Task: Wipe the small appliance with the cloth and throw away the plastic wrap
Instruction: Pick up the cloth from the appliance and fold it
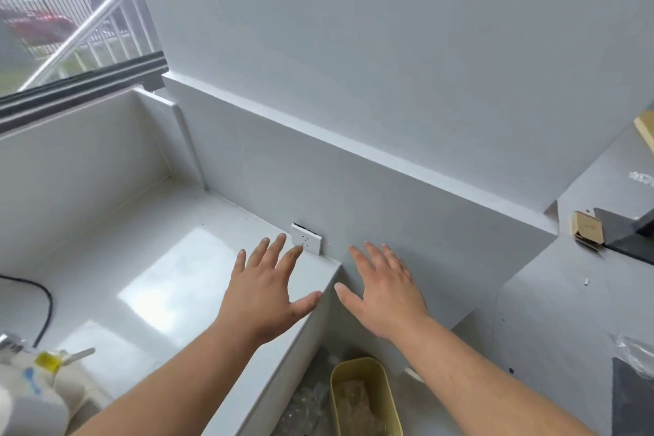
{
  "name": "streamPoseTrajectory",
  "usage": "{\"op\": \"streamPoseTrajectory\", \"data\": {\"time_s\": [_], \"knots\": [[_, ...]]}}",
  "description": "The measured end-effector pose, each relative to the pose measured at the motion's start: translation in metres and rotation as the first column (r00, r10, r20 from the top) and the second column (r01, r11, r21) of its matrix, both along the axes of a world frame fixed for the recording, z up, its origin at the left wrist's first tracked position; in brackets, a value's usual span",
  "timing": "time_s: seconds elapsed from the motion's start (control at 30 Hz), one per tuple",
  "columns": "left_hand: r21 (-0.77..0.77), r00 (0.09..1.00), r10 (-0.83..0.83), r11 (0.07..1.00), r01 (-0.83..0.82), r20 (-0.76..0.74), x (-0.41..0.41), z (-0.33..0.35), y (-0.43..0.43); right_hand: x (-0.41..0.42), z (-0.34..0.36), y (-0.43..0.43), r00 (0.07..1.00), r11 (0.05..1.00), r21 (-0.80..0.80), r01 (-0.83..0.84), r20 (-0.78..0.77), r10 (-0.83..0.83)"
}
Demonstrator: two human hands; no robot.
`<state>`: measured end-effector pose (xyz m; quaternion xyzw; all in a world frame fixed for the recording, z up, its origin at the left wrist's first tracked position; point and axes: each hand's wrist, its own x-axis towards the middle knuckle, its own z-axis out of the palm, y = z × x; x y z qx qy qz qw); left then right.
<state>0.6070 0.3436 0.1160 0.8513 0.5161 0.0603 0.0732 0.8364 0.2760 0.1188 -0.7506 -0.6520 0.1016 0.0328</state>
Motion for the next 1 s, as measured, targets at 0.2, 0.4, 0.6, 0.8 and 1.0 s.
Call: {"op": "streamPoseTrajectory", "data": {"time_s": [0.2,0.4,0.6,0.8,1.0], "knots": [[0.087,0.999,0.028,0.996,-0.031,0.038,-0.026,0.051,-0.005,-0.024,0.053,0.006,1.000,0.996,0.088,-0.025,0.002,0.025],[0.186,0.995,0.052,0.980,-0.069,0.090,-0.051,0.107,-0.005,-0.053,0.104,0.015,0.999,0.978,0.205,-0.042,0.003,0.043],[0.261,0.989,0.072,0.960,-0.104,0.130,-0.082,0.158,-0.006,-0.082,0.151,0.021,0.997,0.954,0.292,-0.070,0.037,0.062],[0.314,0.985,0.080,0.941,-0.124,0.150,-0.114,0.198,-0.008,-0.112,0.192,0.026,0.993,0.918,0.382,-0.105,0.089,0.076],[0.362,0.983,0.093,0.921,-0.146,0.160,-0.144,0.229,-0.007,-0.143,0.227,0.032,0.989,0.880,0.455,-0.136,0.121,0.090]]}}
